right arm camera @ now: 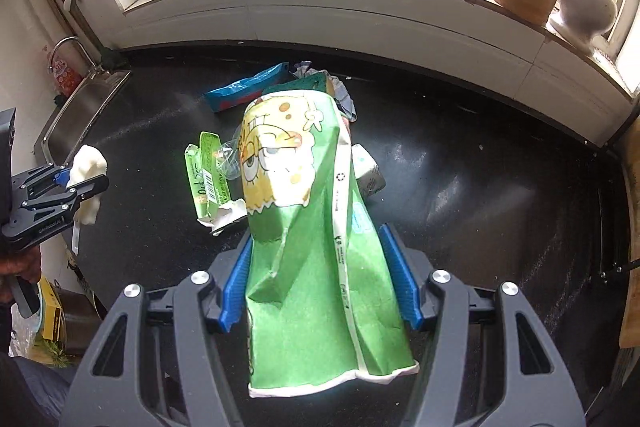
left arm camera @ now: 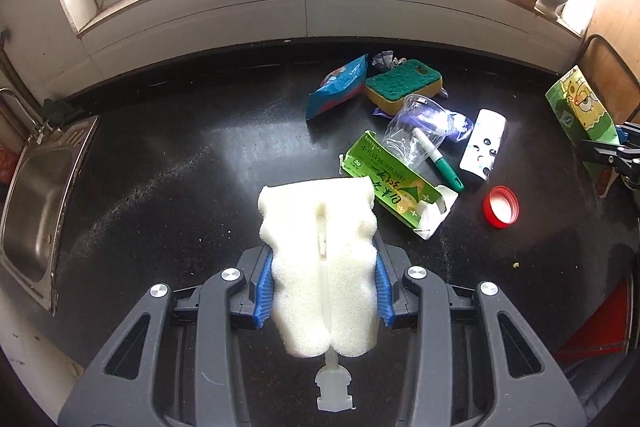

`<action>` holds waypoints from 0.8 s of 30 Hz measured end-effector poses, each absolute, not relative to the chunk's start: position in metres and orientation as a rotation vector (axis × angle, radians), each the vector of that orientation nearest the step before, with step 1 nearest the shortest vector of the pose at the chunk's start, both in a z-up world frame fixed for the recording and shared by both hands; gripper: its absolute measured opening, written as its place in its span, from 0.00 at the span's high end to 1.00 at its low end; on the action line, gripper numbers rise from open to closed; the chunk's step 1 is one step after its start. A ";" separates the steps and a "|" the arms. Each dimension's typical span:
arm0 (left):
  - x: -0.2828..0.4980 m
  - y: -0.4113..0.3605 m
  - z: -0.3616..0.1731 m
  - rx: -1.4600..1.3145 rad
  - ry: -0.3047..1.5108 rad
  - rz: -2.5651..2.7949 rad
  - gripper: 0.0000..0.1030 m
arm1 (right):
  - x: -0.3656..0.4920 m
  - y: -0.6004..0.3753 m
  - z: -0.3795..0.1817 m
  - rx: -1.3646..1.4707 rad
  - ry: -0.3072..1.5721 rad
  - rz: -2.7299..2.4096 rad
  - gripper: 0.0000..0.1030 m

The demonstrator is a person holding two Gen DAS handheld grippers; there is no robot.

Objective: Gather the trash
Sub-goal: 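Carry the sponge brush and cup to the bin and open both tools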

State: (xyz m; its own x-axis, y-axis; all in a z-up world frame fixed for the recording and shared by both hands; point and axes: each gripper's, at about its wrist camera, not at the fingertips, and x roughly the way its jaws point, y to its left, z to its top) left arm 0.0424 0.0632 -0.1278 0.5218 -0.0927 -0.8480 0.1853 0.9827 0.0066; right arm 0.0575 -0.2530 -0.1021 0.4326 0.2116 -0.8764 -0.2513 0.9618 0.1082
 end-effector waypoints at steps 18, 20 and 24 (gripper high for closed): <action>-0.057 0.193 -0.101 -0.105 0.943 0.210 0.62 | 0.047 -0.061 -0.077 -0.213 1.022 0.701 0.42; -0.085 0.218 -0.109 -0.145 0.957 0.291 0.62 | 0.035 -0.016 -0.081 -0.247 1.029 0.795 0.42; -0.147 0.270 -0.134 -0.260 1.002 0.442 0.62 | -0.004 0.072 -0.097 -0.314 1.068 0.982 0.41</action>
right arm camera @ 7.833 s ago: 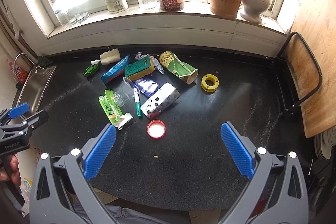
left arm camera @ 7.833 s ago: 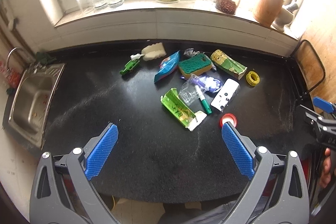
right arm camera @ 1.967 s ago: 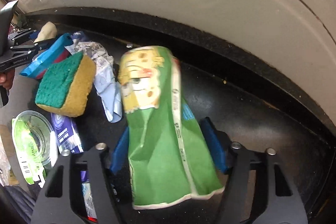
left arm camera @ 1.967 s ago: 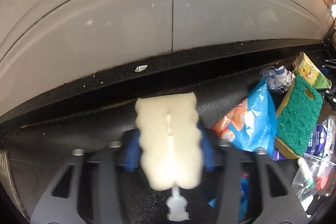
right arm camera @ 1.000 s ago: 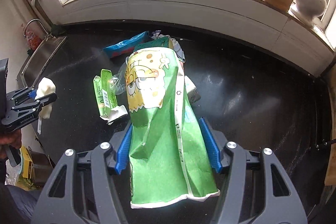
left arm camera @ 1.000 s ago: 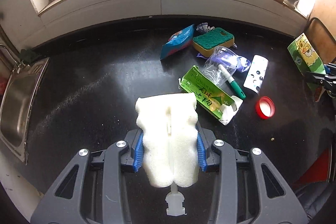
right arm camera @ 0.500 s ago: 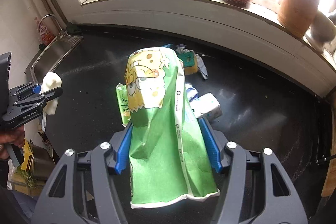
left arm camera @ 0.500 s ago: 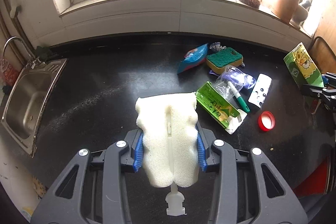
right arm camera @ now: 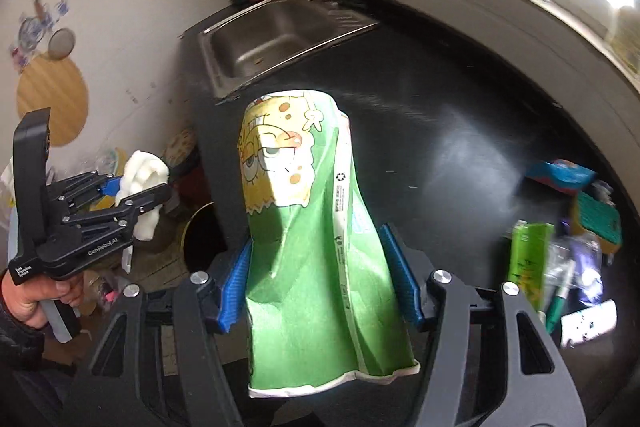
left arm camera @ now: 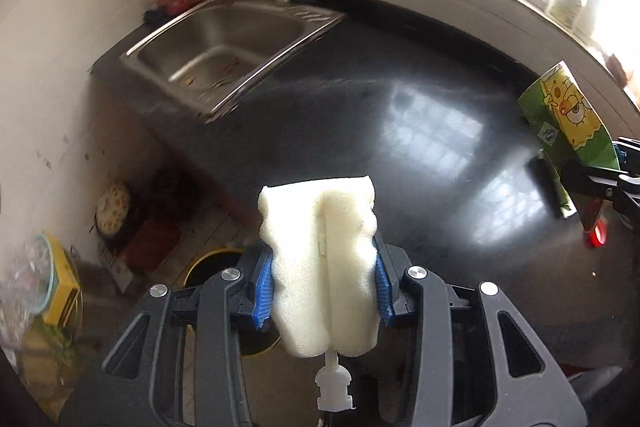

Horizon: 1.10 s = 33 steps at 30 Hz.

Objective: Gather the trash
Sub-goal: 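Carry the sponge brush and cup to the bin and open both tools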

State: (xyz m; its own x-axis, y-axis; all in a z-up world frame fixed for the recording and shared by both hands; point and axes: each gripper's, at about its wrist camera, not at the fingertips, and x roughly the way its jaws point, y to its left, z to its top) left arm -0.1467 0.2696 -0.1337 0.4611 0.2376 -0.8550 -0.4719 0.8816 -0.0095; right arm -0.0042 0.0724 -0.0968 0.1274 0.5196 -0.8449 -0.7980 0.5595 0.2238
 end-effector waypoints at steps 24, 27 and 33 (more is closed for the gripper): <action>-0.286 0.433 -0.340 -0.663 1.081 0.637 0.60 | -0.140 0.369 -0.277 -0.647 1.360 1.229 0.41; -0.286 0.433 -0.343 -0.675 1.075 0.622 0.42 | -0.141 0.377 -0.283 -0.658 1.362 1.233 0.37; -0.291 0.433 -0.343 -0.673 1.067 0.640 0.26 | -0.141 0.386 -0.284 -0.646 1.372 1.247 0.24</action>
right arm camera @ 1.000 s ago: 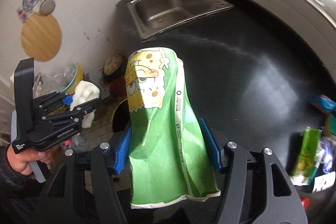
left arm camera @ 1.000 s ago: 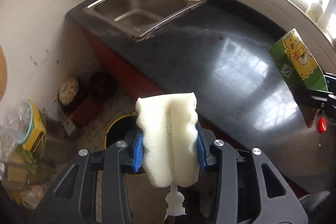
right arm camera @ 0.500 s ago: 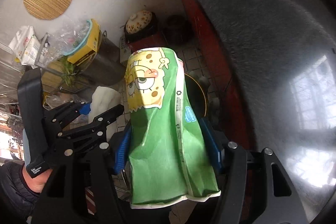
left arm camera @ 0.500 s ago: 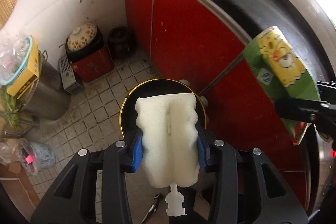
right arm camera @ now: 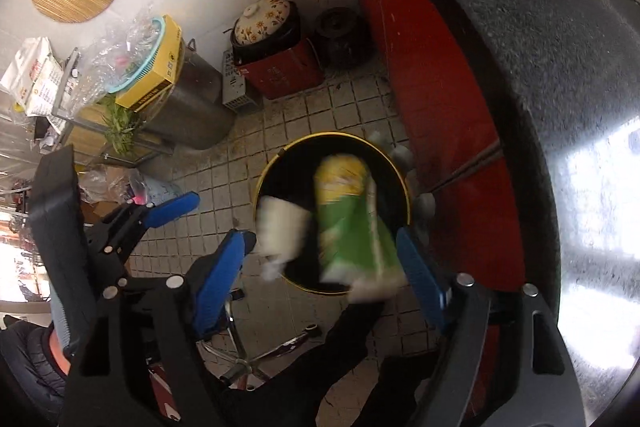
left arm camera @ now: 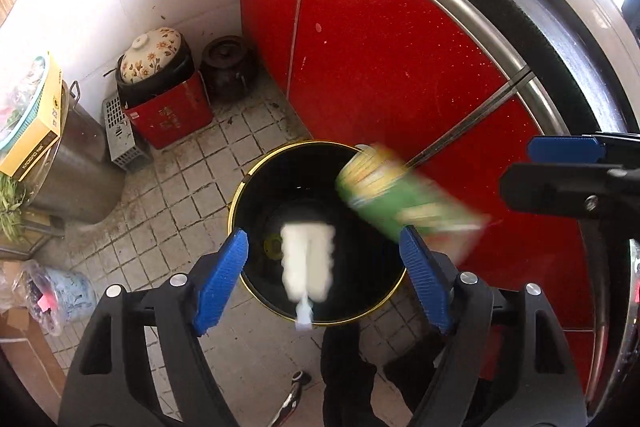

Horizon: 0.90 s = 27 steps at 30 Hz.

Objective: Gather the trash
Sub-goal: 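Carry the sponge brush and cup to the bin and open both tools, then raise both tools back over the countertop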

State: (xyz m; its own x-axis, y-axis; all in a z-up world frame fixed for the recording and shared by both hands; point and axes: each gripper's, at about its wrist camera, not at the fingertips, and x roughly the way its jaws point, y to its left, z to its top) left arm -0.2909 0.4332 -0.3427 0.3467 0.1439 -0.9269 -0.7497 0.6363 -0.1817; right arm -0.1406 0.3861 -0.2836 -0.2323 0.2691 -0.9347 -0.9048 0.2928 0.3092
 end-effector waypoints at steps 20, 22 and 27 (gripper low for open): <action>-0.135 0.284 -0.177 -0.314 0.951 0.284 0.11 | 0.005 0.109 -0.097 -0.279 1.032 0.837 0.16; -0.102 0.251 -0.162 -0.255 0.927 0.181 0.11 | 0.023 0.050 -0.083 -0.239 1.000 0.723 0.16; -0.016 0.159 -0.132 -0.118 0.886 -0.028 0.11 | 0.048 -0.086 -0.070 -0.113 0.967 0.461 0.16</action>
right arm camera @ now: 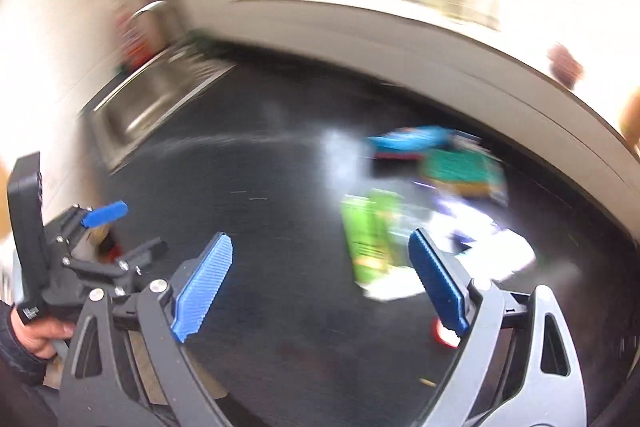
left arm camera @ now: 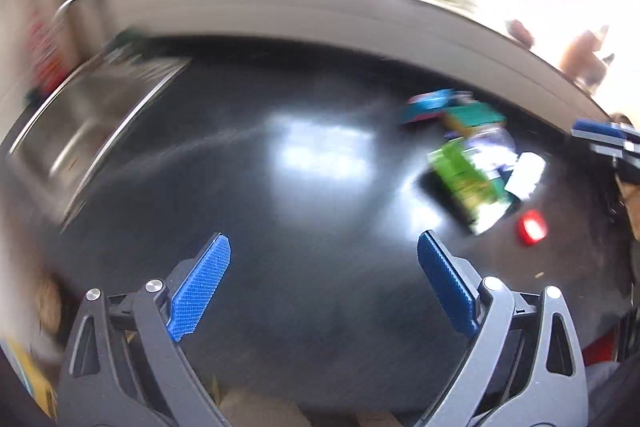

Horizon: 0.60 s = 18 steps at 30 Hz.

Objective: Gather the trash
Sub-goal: 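Raise both tools back over the countertop, then grasp the blue snack bag with the left tool while the right tool grasps the blister pack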

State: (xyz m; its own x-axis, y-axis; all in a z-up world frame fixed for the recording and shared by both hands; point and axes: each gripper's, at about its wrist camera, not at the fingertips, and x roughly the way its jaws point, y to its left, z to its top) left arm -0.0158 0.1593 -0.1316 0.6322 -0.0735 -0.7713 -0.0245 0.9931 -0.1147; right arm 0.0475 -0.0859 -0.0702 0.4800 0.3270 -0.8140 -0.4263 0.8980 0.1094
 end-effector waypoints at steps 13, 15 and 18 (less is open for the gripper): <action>0.083 0.042 -0.119 0.097 0.886 -0.246 0.11 | 0.061 -0.261 -0.118 0.224 1.074 0.183 0.16; 0.100 0.038 -0.125 0.122 0.897 -0.246 0.11 | 0.068 -0.267 -0.131 0.261 1.106 0.175 0.16; 0.126 0.034 -0.132 0.163 0.885 -0.253 0.11 | 0.085 -0.265 -0.150 0.310 1.149 0.170 0.16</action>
State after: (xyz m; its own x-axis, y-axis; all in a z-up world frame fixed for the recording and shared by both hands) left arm 0.1264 0.0339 -0.1318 0.6061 -0.1510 -0.7809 0.2851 0.9578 0.0361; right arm 0.0848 -0.2645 -0.1501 0.4025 0.2893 -0.8685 0.0257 0.9448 0.3266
